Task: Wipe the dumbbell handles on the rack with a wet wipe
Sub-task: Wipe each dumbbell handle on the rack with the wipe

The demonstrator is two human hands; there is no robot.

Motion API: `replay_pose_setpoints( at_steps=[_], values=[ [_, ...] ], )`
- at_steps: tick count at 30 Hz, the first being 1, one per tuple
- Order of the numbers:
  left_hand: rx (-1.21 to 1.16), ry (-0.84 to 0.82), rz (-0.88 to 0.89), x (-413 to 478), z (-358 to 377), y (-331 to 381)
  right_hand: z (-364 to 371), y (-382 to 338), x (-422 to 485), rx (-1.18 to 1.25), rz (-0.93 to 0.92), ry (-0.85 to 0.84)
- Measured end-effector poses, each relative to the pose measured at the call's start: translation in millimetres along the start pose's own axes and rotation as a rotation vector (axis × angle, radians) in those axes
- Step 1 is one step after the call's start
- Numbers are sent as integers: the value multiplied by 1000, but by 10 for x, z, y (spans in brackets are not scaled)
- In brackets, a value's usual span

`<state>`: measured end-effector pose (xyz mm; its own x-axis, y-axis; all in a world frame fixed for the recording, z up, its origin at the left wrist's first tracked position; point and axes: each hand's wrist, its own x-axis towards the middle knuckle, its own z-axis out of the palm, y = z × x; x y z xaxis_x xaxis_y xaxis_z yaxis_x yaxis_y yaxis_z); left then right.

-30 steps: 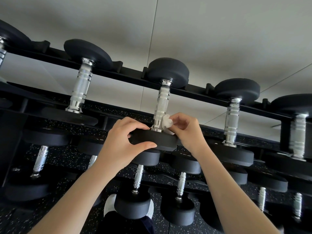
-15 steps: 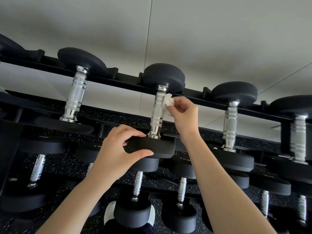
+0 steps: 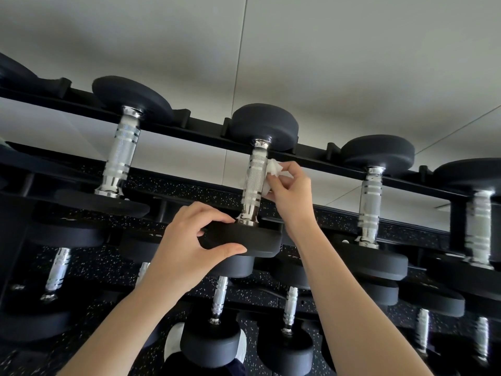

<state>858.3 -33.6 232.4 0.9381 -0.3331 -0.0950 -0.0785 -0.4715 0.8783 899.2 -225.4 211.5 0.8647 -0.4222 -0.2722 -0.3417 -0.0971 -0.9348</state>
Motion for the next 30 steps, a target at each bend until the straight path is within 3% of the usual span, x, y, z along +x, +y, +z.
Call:
replay_pose_setpoints(
  at_steps=[11, 23, 30],
  values=[
    [-3, 4, 13, -2, 0, -6, -97, 131, -293, -46, 57, -130],
    [14, 6, 17, 0, 10, -21, 49, -140, 170, 404, 123, -122],
    [1, 12, 18, 2, 12, -26, -64, 24, -57, 210, 151, -232]
  ],
)
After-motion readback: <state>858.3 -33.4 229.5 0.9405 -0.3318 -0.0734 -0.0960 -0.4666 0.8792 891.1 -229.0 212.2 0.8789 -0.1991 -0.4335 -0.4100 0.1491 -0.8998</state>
